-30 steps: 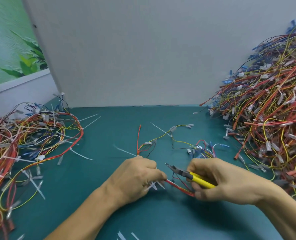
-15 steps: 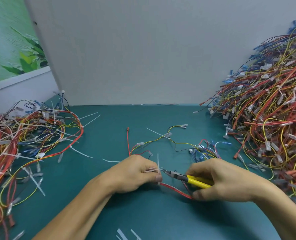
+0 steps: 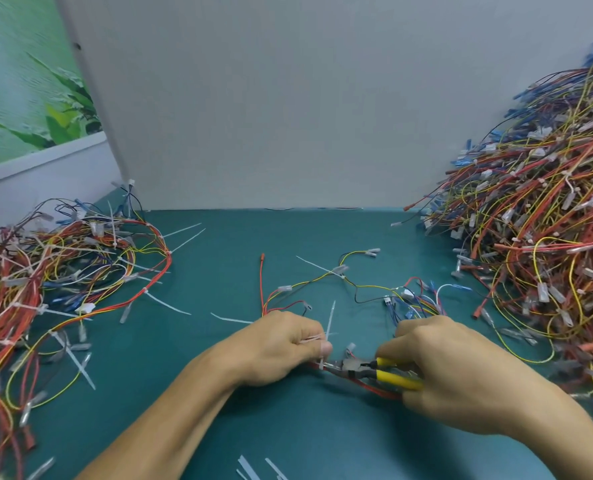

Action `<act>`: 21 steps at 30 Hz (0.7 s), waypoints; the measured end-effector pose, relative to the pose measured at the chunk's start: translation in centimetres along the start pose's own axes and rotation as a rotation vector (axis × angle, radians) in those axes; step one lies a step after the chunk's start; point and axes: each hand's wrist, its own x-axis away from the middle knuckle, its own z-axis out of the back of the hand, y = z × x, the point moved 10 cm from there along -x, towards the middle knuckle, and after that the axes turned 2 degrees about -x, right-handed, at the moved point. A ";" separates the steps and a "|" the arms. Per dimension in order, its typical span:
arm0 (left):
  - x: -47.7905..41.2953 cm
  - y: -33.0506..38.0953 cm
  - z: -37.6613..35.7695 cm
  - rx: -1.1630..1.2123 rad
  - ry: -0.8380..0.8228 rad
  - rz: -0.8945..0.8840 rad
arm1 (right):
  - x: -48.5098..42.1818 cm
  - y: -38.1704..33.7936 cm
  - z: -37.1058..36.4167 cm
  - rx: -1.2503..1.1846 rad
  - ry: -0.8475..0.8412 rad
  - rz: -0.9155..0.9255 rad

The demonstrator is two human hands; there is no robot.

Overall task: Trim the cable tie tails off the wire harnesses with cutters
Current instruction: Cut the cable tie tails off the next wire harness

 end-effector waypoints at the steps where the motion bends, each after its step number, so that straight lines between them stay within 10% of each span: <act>1: 0.0 0.0 0.1 -0.016 0.008 -0.003 | 0.0 0.1 -0.1 0.012 0.002 -0.013; 21: 0.1 0.0 0.0 -0.083 0.021 -0.021 | -0.5 -0.3 -0.8 0.047 0.019 -0.011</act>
